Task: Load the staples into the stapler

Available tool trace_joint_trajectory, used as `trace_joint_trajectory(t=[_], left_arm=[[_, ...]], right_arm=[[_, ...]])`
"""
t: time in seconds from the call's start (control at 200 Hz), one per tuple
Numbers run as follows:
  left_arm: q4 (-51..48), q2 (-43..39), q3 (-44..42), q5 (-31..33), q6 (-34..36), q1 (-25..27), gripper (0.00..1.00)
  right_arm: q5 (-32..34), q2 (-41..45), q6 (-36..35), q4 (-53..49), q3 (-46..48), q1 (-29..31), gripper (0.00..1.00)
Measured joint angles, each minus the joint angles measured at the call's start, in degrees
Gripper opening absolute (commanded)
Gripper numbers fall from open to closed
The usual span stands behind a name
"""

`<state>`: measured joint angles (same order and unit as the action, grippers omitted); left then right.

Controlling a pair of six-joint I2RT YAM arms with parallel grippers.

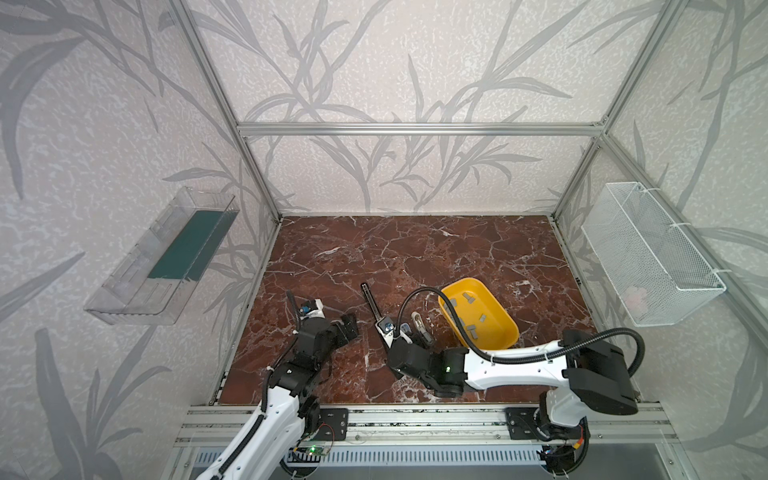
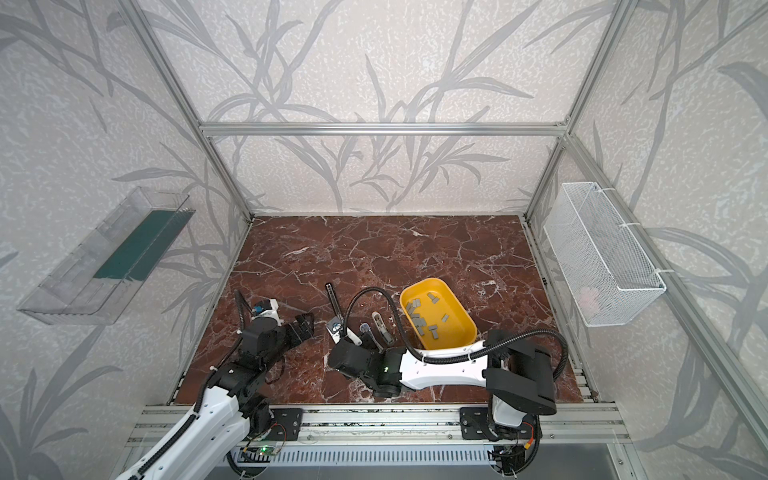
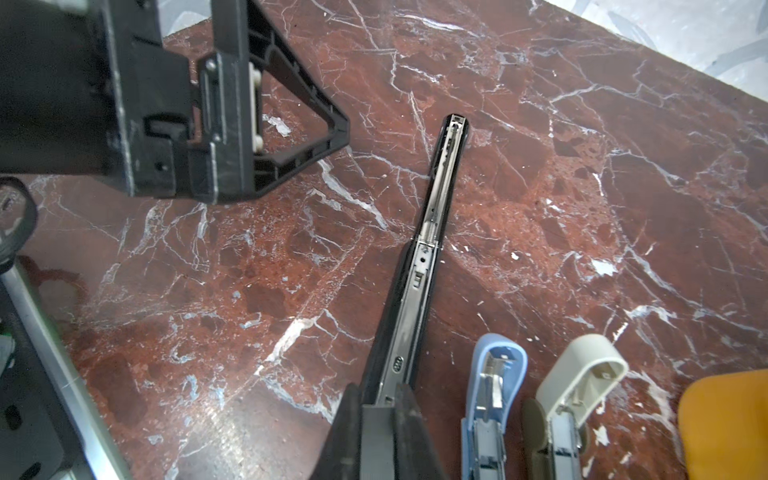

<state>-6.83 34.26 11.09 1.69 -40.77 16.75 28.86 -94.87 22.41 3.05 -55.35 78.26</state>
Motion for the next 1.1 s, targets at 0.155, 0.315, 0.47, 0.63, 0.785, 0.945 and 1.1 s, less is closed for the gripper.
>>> trace_joint_trajectory(t=[0.155,0.315,0.47,0.63,0.785,0.945,1.1], left_arm=[[0.0,0.8,0.0,0.2,0.0,0.0,0.99],[0.0,1.6,0.0,0.2,0.0,0.0,0.99],[-0.1,2.1,0.0,0.1,0.0,0.0,1.0],[-0.1,2.3,0.0,-0.1,0.0,0.0,0.99],[-0.1,3.3,0.0,-0.2,0.0,0.0,0.99],[-0.1,3.4,0.0,-0.3,0.0,0.0,0.99],[-0.1,3.3,0.0,-0.3,0.0,0.0,0.99]], right_arm=[[0.7,-0.3,0.4,0.1,-0.1,0.5,0.12],[0.7,-0.3,0.5,0.0,-0.2,0.5,0.12],[0.7,-0.4,1.2,-0.3,-0.3,0.7,0.12],[1.3,-1.5,3.5,-2.0,-2.2,0.8,0.14],[2.2,-4.2,6.3,-4.2,-5.0,0.9,0.14],[2.2,-5.5,7.7,-5.2,-5.4,1.0,0.14],[2.0,-6.0,7.1,-5.0,-5.4,1.0,0.14]])
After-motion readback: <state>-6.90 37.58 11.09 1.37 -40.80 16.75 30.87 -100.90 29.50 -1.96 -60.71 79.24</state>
